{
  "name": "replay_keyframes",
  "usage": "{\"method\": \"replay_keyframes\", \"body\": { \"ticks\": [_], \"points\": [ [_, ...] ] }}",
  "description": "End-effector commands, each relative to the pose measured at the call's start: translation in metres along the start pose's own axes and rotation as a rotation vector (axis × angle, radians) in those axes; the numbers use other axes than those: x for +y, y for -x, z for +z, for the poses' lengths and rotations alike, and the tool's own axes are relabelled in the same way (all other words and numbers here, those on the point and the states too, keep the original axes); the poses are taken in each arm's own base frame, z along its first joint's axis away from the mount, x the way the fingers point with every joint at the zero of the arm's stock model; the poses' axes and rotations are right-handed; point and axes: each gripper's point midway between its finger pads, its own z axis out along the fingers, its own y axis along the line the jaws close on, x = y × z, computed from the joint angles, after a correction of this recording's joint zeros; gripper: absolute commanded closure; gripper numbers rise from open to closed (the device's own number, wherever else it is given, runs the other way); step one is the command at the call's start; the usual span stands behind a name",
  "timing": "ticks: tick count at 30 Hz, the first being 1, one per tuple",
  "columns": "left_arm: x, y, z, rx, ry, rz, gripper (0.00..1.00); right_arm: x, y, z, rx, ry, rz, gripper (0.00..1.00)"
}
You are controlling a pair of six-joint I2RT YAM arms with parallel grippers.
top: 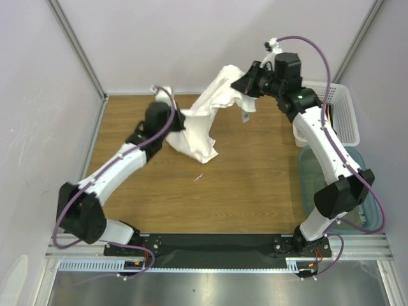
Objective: Fold and stack the towels
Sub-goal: Move the towel to the center of the board
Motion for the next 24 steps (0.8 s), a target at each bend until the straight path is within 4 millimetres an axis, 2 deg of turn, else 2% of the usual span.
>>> {"method": "replay_keyframes", "body": {
  "ticks": [1,2,3,4,5,6,7,8,9,10,11,12,13,14,16,17,18,19,20,21,22,23,24],
  "points": [
    [0.005,0.104,-0.078,-0.085,0.098,0.068,1.0,0.011,0.049,-0.059,-0.136,-0.019,-0.082,1.0],
    [-0.002,0.149,-0.11,-0.17,0.085,0.071,1.0,0.007,0.051,-0.074,-0.138,-0.048,-0.092,1.0],
    [-0.003,0.162,-0.126,-0.181,0.089,0.115,1.0,0.007,0.055,-0.082,-0.15,-0.069,-0.112,1.0],
    [0.001,0.16,-0.142,-0.14,0.105,0.146,1.0,0.006,0.054,-0.089,-0.149,-0.08,-0.134,1.0],
    [-0.007,0.192,-0.17,-0.206,0.091,0.158,1.0,0.008,0.051,-0.101,-0.14,-0.091,-0.173,1.0],
    [-0.008,0.199,-0.182,-0.205,0.088,0.194,1.0,0.004,0.047,-0.105,-0.132,-0.112,-0.173,1.0],
    [-0.003,0.193,-0.194,-0.153,0.108,0.212,1.0,0.003,0.044,-0.11,-0.124,-0.121,-0.174,1.0],
    [-0.008,0.209,-0.21,-0.181,0.1,0.212,1.0,0.001,0.037,-0.114,-0.105,-0.133,-0.171,1.0],
    [-0.013,0.206,-0.215,-0.155,0.064,0.244,1.0,0.002,0.034,-0.123,-0.107,-0.14,-0.17,1.0],
    [-0.014,0.194,-0.219,-0.094,0.048,0.263,1.0,-0.004,0.023,-0.123,-0.08,-0.156,-0.162,1.0],
    [-0.015,0.189,-0.221,-0.072,0.034,0.275,1.0,-0.01,0.013,-0.125,-0.056,-0.178,-0.148,1.0],
    [-0.013,0.179,-0.215,-0.026,0.032,0.293,0.99,-0.015,0.011,-0.132,-0.063,-0.212,-0.142,1.0],
    [-0.01,0.164,-0.209,0.035,0.033,0.302,1.0,-0.03,-0.005,-0.13,-0.027,-0.253,-0.124,1.0],
    [-0.004,0.142,-0.195,0.11,0.045,0.306,0.99,-0.041,-0.017,-0.132,0.003,-0.295,-0.103,1.0],
    [0.0,0.11,-0.172,0.216,0.044,0.293,1.0,-0.064,-0.033,-0.138,0.031,-0.376,-0.045,1.0],
    [0.007,0.085,-0.159,0.287,0.054,0.284,1.0,-0.081,-0.058,-0.137,0.093,-0.41,-0.007,1.0],
    [0.009,0.073,-0.15,0.312,0.057,0.271,1.0,-0.087,-0.074,-0.136,0.132,-0.411,0.034,1.0],
    [0.014,0.059,-0.133,0.342,0.067,0.266,1.0,-0.096,-0.084,-0.137,0.145,-0.427,0.062,1.0],
    [0.018,0.055,-0.124,0.348,0.076,0.258,1.0,-0.115,-0.113,-0.133,0.2,-0.454,0.099,1.0],
    [0.02,0.057,-0.111,0.331,0.078,0.245,1.0,-0.121,-0.124,-0.131,0.214,-0.457,0.139,1.0],
    [0.028,0.05,-0.094,0.358,0.076,0.223,1.0,-0.129,-0.134,-0.128,0.225,-0.459,0.16,1.0],
    [0.032,0.048,-0.082,0.362,0.081,0.206,1.0,-0.144,-0.151,-0.123,0.24,-0.465,0.193,1.0],
    [0.029,0.051,-0.069,0.347,0.045,0.192,1.0,-0.152,-0.156,-0.12,0.242,-0.473,0.209,1.0]
  ]
}}
